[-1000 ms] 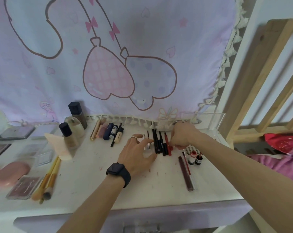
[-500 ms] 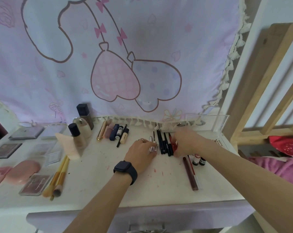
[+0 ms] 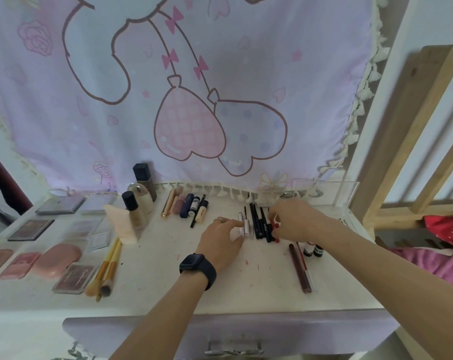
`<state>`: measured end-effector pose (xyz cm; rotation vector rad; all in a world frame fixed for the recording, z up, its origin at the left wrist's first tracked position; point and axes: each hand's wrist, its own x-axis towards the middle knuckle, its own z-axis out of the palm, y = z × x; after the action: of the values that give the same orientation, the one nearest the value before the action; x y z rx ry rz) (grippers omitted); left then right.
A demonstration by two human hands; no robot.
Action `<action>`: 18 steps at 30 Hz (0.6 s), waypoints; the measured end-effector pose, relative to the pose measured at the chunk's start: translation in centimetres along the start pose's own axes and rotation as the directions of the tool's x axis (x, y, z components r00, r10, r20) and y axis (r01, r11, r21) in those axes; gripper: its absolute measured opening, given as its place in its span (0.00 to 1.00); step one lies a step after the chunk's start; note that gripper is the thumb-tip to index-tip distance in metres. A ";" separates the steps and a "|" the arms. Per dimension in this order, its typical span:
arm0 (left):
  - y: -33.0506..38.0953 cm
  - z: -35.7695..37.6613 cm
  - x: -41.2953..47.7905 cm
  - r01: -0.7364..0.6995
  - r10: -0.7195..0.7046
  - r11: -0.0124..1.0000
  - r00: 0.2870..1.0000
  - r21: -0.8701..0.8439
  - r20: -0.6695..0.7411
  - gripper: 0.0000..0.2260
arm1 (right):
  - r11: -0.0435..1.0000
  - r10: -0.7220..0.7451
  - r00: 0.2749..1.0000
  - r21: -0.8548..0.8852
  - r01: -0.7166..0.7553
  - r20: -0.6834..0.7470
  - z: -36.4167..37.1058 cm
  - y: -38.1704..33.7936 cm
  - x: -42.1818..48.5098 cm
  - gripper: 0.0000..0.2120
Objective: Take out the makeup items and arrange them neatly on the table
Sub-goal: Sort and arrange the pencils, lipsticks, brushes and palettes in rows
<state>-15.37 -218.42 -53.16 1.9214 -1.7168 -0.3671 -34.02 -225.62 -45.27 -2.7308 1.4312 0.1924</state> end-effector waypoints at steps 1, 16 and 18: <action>-0.3 -0.3 -0.3 0.002 -0.002 1.000 1.000 0.005 -0.003 0.16 | 1.000 -0.010 1.000 0.007 0.010 -0.012 -0.1 -0.3 -0.3 0.17; -5.8 -4.1 -1.1 0.090 -0.065 0.951 0.993 0.295 -0.095 0.20 | 0.950 0.031 0.931 0.302 0.086 -0.364 11.7 -9.3 -7.0 0.22; -5.9 -3.7 -0.6 0.070 -0.038 0.932 0.995 0.356 -0.095 0.21 | 0.955 0.060 0.906 0.288 0.070 -0.420 12.3 -9.5 -7.3 0.22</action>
<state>-8.60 -216.82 -53.44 2.2070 -1.7705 0.0168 -31.39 -212.99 -56.57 -2.6168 1.3936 -0.6109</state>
